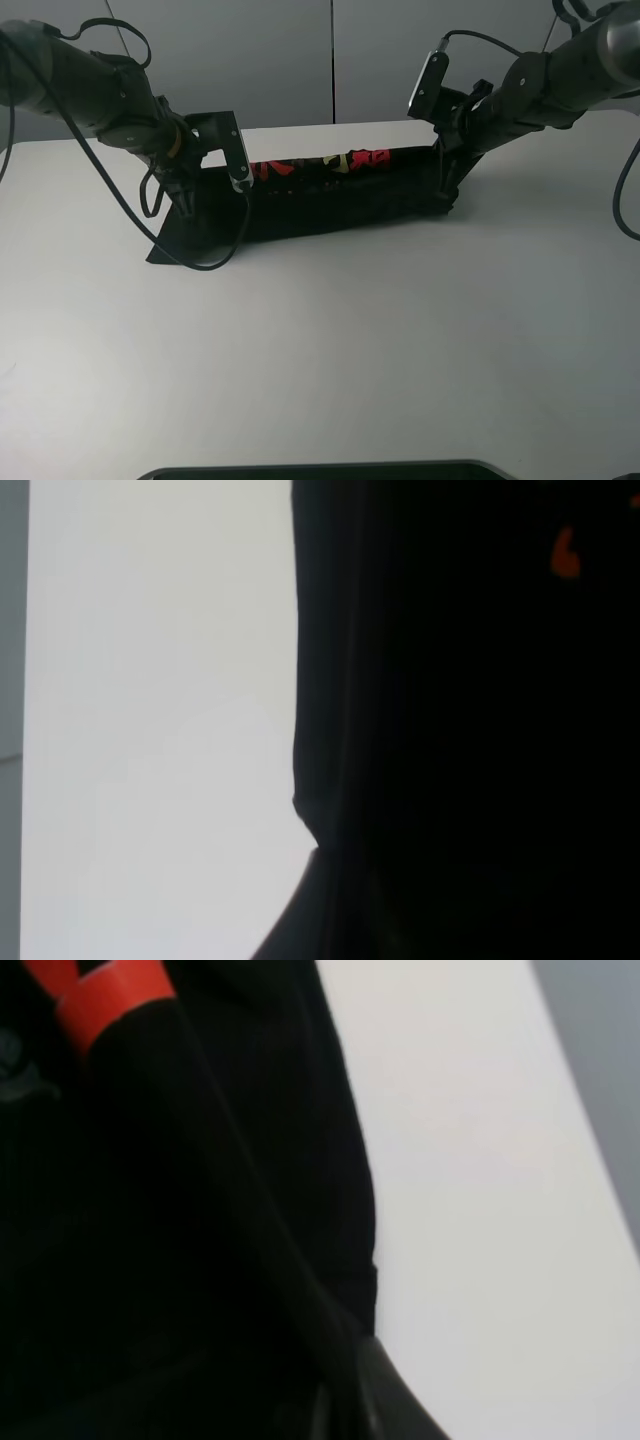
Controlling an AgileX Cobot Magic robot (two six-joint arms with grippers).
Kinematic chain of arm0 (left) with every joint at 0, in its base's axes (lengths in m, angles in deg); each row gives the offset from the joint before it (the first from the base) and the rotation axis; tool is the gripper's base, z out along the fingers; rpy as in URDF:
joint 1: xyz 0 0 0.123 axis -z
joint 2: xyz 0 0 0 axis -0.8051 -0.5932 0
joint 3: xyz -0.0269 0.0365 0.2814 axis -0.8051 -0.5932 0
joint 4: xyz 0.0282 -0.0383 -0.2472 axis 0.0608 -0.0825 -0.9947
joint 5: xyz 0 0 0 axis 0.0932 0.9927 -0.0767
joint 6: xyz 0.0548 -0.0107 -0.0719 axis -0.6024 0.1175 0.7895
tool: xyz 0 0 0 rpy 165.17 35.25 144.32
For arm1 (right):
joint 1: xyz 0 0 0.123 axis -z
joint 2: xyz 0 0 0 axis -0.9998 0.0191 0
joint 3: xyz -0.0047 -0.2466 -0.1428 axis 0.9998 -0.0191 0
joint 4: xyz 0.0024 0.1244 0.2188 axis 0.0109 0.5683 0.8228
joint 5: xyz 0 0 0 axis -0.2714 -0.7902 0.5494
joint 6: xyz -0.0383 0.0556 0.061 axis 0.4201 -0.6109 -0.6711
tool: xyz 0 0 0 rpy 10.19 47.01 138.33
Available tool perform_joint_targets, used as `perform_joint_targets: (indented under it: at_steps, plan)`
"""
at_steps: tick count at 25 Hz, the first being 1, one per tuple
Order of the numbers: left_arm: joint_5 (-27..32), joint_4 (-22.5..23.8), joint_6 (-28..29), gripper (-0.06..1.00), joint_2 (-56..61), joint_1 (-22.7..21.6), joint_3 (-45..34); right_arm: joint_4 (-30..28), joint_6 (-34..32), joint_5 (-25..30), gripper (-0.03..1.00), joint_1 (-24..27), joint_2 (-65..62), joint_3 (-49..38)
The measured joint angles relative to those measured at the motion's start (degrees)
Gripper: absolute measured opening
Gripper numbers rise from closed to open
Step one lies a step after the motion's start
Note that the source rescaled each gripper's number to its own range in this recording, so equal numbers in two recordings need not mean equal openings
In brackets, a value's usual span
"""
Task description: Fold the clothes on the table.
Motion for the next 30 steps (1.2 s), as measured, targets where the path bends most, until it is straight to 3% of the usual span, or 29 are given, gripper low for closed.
perform_joint_targets:
  at_steps: [3, 5, 8, 11, 13, 17, 20, 23, 27, 30]
  plan:
    - [-1.43, 0.22, 0.21, 0.00, -1.17, 0.00, 0.78, 0.09, -0.14, -1.63, 0.00, 0.00, 0.52, 0.00]
    - [-1.41, 0.22, 0.71, 0.00, -1.79, 0.00, 1.68, 0.27, -0.81, -1.94, 0.08, 0.00, 1.50, 0.00]
    - [-1.41, 0.22, 1.65, 0.00, -2.24, 0.00, 2.26, 0.27, -3.43, -3.06, 0.41, 0.00, 3.69, 0.00]
    - [-0.29, 0.22, 1.74, 0.00, -2.24, -0.08, 2.35, 0.38, -7.11, -8.19, 0.88, 0.00, 4.93, 0.00]
    - [1.18, -0.12, 1.87, 0.03, -2.24, -0.08, 2.35, 1.65, -9.72, -10.77, 0.97, 0.00, 5.15, 0.00]
    - [5.10, -1.91, 1.98, 0.24, -2.24, -0.08, 2.35, 8.33, -12.31, -11.21, 1.00, 0.00, 4.72, 0.00]
    - [7.33, -3.47, 2.09, 0.54, -2.24, -0.08, 2.50, 12.27, -12.85, -8.53, 1.00, 0.00, 1.66, 0.00]
    - [9.27, -5.78, 5.35, 0.73, -2.24, 0.06, 4.30, 14.64, -13.13, -4.58, 1.00, 0.00, -3.24, 0.00]
    - [13.81, -7.47, 10.93, 0.78, -1.04, 2.61, 6.45, 19.84, -13.54, 2.07, 1.00, 0.00, -10.17, 0.00]
    - [16.95, -11.99, 12.09, 0.78, 0.80, 4.46, 7.00, 24.47, -13.81, 7.56, 1.00, 0.00, -12.47, 0.00]
